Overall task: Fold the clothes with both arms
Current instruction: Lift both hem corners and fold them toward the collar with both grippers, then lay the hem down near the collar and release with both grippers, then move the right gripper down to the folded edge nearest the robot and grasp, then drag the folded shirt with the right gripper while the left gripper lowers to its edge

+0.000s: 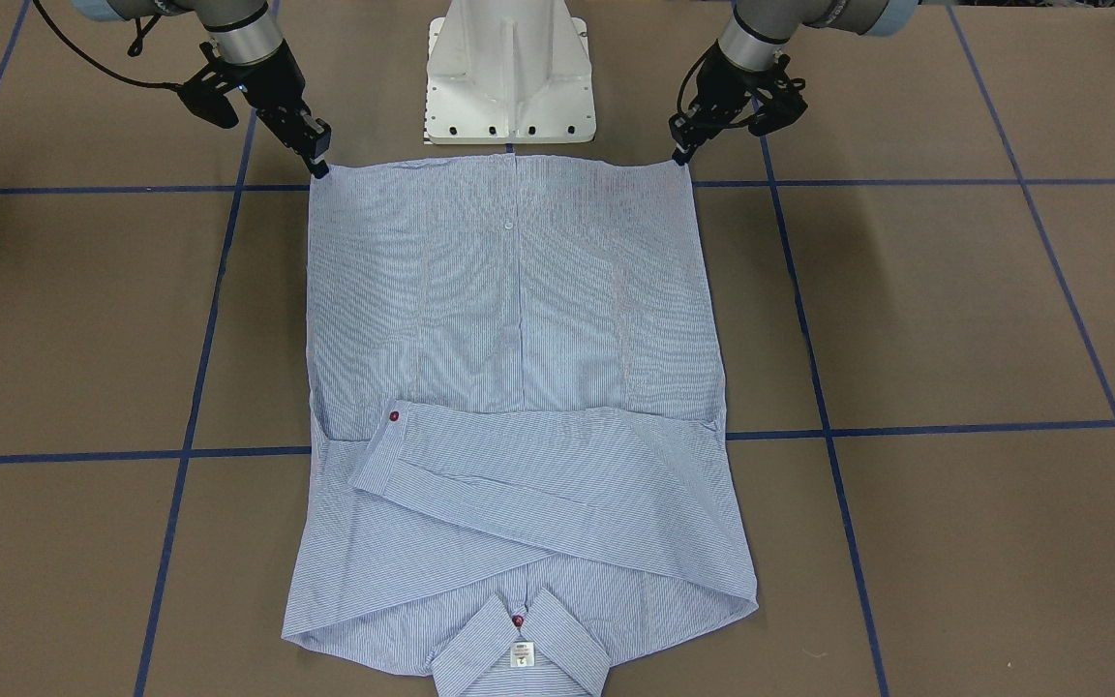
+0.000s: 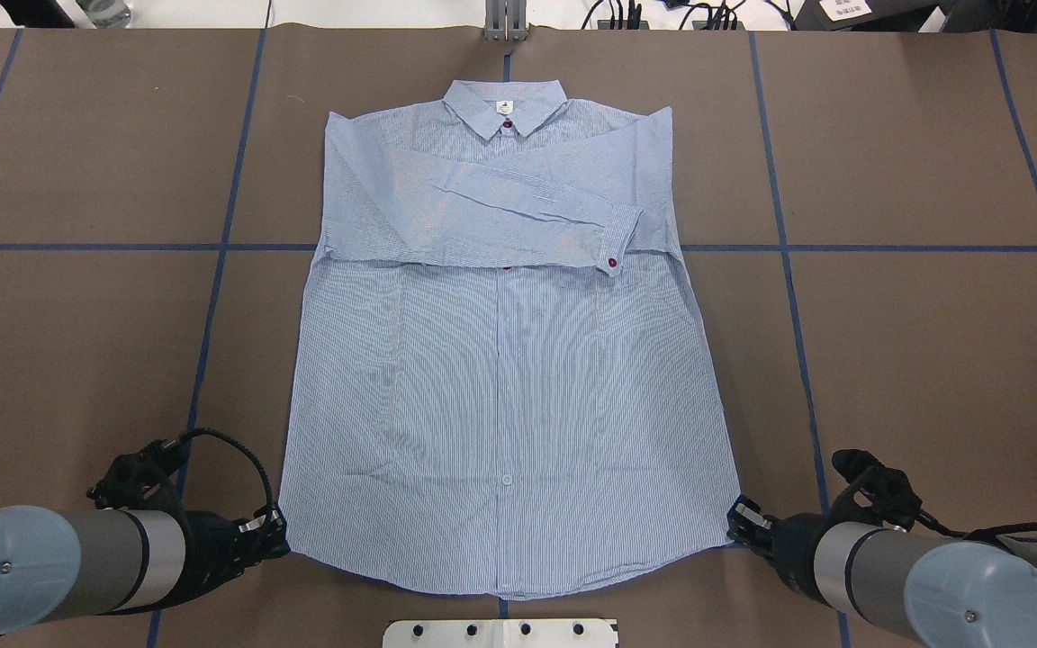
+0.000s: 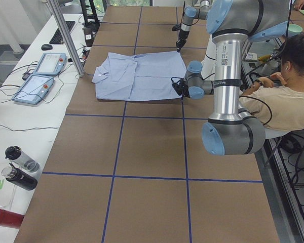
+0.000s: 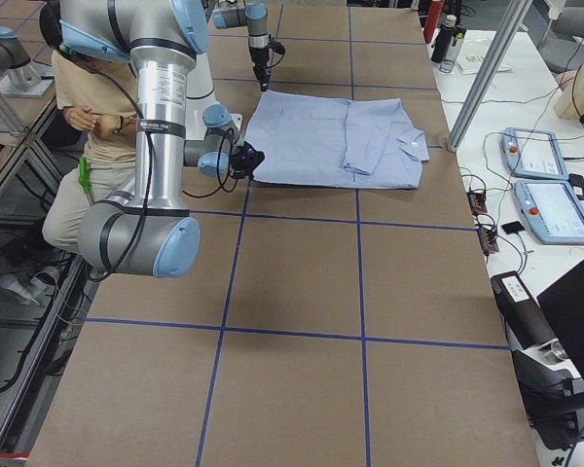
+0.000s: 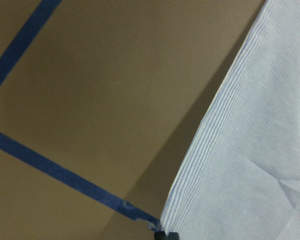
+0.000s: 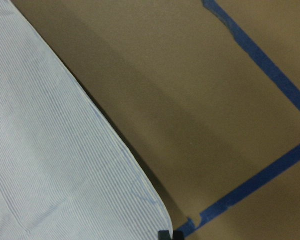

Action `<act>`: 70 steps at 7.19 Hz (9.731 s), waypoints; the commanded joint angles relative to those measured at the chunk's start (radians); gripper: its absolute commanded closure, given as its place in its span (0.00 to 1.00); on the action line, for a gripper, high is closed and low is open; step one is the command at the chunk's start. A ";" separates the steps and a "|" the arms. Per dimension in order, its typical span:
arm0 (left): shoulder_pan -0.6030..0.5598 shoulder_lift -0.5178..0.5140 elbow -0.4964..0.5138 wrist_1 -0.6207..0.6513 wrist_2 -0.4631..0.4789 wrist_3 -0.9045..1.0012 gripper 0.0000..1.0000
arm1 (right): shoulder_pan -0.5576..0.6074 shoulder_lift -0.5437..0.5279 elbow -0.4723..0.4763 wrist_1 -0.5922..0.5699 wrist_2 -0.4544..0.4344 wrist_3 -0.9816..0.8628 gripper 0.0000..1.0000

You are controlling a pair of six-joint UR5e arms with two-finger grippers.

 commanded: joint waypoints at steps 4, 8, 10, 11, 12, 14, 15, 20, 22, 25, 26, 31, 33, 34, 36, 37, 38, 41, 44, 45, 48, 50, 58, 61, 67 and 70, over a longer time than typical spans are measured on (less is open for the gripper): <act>-0.015 0.039 -0.199 0.012 -0.041 -0.006 1.00 | 0.087 -0.074 0.152 -0.001 0.047 0.002 1.00; -0.265 -0.076 -0.122 0.067 -0.138 0.015 1.00 | 0.280 -0.012 0.135 -0.006 0.094 0.001 1.00; -0.356 -0.091 -0.114 0.088 -0.150 0.084 1.00 | 0.397 0.239 0.076 -0.283 0.168 -0.002 1.00; -0.371 -0.091 -0.095 0.086 -0.147 0.084 1.00 | 0.417 0.360 0.028 -0.442 0.167 -0.009 1.00; -0.385 -0.095 -0.069 0.086 -0.142 0.084 1.00 | 0.454 0.396 -0.010 -0.461 0.174 -0.013 1.00; -0.436 -0.168 0.025 0.084 -0.141 0.134 1.00 | 0.532 0.403 -0.079 -0.459 0.234 -0.138 1.00; -0.451 -0.243 0.113 0.084 -0.138 0.136 1.00 | 0.573 0.427 -0.130 -0.460 0.262 -0.183 1.00; -0.578 -0.408 0.359 0.072 -0.139 0.253 1.00 | 0.687 0.604 -0.403 -0.446 0.323 -0.268 1.00; -0.611 -0.461 0.425 0.069 -0.139 0.258 1.00 | 0.710 0.674 -0.495 -0.445 0.325 -0.283 1.00; -0.652 -0.552 0.583 -0.007 -0.138 0.258 1.00 | 0.749 0.763 -0.642 -0.433 0.357 -0.332 1.00; -0.666 -0.570 0.634 -0.044 -0.136 0.258 1.00 | 0.765 0.770 -0.705 -0.346 0.357 -0.334 1.00; -0.672 -0.663 0.869 -0.208 -0.067 0.290 1.00 | 0.781 0.877 -0.927 -0.281 0.357 -0.398 1.00; -0.672 -0.682 0.935 -0.253 -0.066 0.291 1.00 | 0.778 0.900 -1.019 -0.194 0.354 -0.404 1.00; -0.672 -0.695 0.964 -0.277 -0.066 0.290 1.00 | 0.778 0.921 -1.043 -0.190 0.354 -0.404 1.00; -0.671 -0.698 0.976 -0.284 -0.051 0.291 1.00 | 0.773 0.921 -1.046 -0.189 0.356 -0.404 1.00; -0.670 -0.698 0.989 -0.299 -0.050 0.290 0.90 | 0.773 0.932 -1.052 -0.189 0.356 -0.403 0.97; -0.672 -0.698 0.992 -0.301 -0.050 0.291 0.70 | 0.773 0.940 -1.058 -0.189 0.354 -0.403 0.77; -0.686 -0.696 0.984 -0.342 -0.055 0.293 0.56 | 0.776 0.957 -1.066 -0.189 0.352 -0.397 0.41; -0.697 -0.666 0.906 -0.336 -0.063 0.291 0.56 | 0.714 0.762 -0.749 -0.186 0.353 -0.273 0.22; -0.697 -0.652 0.895 -0.336 -0.064 0.291 0.56 | 0.669 0.645 -0.601 -0.187 0.348 -0.251 0.20; -0.697 -0.634 0.872 -0.334 -0.063 0.291 0.56 | 0.556 0.511 -0.537 -0.141 0.336 -0.214 0.13; -0.700 -0.624 0.871 -0.334 -0.060 0.293 0.56 | 0.545 0.495 -0.537 -0.095 0.333 -0.184 0.12; -0.703 -0.574 0.823 -0.333 -0.057 0.319 0.56 | 0.535 0.493 -0.496 -0.074 0.345 -0.121 1.00; -0.704 -0.549 0.793 -0.334 -0.060 0.319 0.56 | 0.386 0.242 -0.145 -0.083 0.403 -0.121 1.00; -0.690 -0.549 0.641 -0.331 -0.258 0.284 0.45 | -0.067 0.130 0.037 -0.087 0.451 -0.114 0.43; -0.545 -0.525 0.474 -0.106 -0.271 0.126 0.38 | 0.111 0.141 0.040 -0.087 0.451 -0.116 0.00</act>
